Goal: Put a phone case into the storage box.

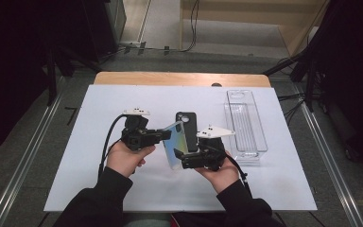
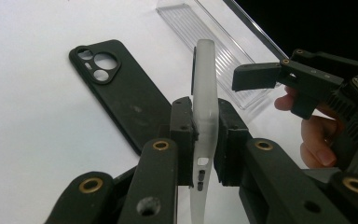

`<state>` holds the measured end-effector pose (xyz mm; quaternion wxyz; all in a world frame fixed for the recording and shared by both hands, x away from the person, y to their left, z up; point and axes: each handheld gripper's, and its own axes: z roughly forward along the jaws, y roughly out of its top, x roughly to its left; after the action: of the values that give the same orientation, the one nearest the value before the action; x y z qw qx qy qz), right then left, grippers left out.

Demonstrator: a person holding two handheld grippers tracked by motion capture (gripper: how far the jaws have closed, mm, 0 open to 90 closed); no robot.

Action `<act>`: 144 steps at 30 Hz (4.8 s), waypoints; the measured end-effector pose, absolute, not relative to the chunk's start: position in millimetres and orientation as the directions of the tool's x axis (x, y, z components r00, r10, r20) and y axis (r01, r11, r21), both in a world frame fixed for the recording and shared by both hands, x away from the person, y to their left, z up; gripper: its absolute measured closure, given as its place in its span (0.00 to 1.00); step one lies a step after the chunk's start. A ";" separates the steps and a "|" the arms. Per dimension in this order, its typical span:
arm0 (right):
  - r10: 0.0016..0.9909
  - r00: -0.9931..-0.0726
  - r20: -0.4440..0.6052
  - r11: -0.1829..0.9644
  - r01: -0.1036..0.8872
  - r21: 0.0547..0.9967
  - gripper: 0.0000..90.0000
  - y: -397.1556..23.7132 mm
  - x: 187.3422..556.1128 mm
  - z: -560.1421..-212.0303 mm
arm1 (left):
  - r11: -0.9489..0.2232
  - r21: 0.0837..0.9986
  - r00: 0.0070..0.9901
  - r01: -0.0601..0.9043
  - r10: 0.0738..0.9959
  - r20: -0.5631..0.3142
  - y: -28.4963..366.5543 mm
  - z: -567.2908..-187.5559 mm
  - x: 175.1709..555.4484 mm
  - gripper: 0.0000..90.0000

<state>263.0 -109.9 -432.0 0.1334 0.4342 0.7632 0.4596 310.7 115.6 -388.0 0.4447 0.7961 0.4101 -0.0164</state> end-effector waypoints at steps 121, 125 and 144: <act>0.642 -0.709 0.291 0.240 0.547 0.802 0.16 -176.0 287.0 -409.9 | -0.536 0.675 0.852 0.508 0.430 -0.300 159.2 -456.0 276.3 0.35; 0.664 -0.686 0.299 0.204 0.550 0.810 0.16 -181.0 287.7 -405.0 | -0.523 0.681 0.845 0.513 0.446 -0.295 163.1 -454.7 272.0 0.35; 0.780 -0.556 0.286 0.100 0.563 0.821 0.16 -204.8 292.5 -378.3 | -0.459 0.696 0.802 0.552 0.521 -0.293 179.4 -452.7 265.4 0.35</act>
<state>292.5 -204.8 -378.3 0.1110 0.4578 0.7333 0.4903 265.4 179.4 -452.7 0.4146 0.8538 0.3142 -0.0192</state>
